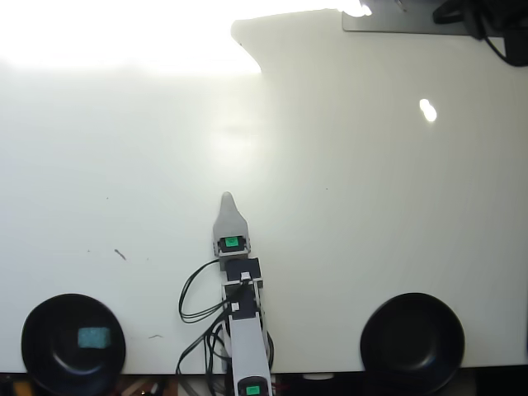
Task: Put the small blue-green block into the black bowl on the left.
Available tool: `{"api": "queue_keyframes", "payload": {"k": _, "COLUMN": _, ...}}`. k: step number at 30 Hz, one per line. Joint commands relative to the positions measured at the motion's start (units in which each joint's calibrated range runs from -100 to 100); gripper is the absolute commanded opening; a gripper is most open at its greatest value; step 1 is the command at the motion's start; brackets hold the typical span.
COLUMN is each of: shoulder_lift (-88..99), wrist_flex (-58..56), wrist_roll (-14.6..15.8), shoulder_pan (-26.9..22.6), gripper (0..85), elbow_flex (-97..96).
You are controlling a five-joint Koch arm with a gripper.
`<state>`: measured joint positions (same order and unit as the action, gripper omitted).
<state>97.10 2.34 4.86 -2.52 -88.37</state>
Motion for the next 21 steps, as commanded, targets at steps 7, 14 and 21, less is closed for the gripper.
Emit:
{"api": "queue_keyframes", "payload": {"k": 7, "shoulder_lift": 1.6, "wrist_flex": 9.4, "wrist_roll": 0.6, "shoulder_pan": 0.7, "gripper": 47.0, "elbow_flex": -8.9}}
{"api": "queue_keyframes", "payload": {"k": 14, "shoulder_lift": 1.4, "wrist_flex": 9.0, "wrist_roll": 0.6, "shoulder_pan": 0.9, "gripper": 49.4, "elbow_flex": -10.6}}
{"api": "queue_keyframes", "payload": {"k": 21, "shoulder_lift": 1.1, "wrist_flex": 7.3, "wrist_roll": 0.6, "shoulder_pan": 1.8, "gripper": 49.5, "elbow_flex": -11.6}}
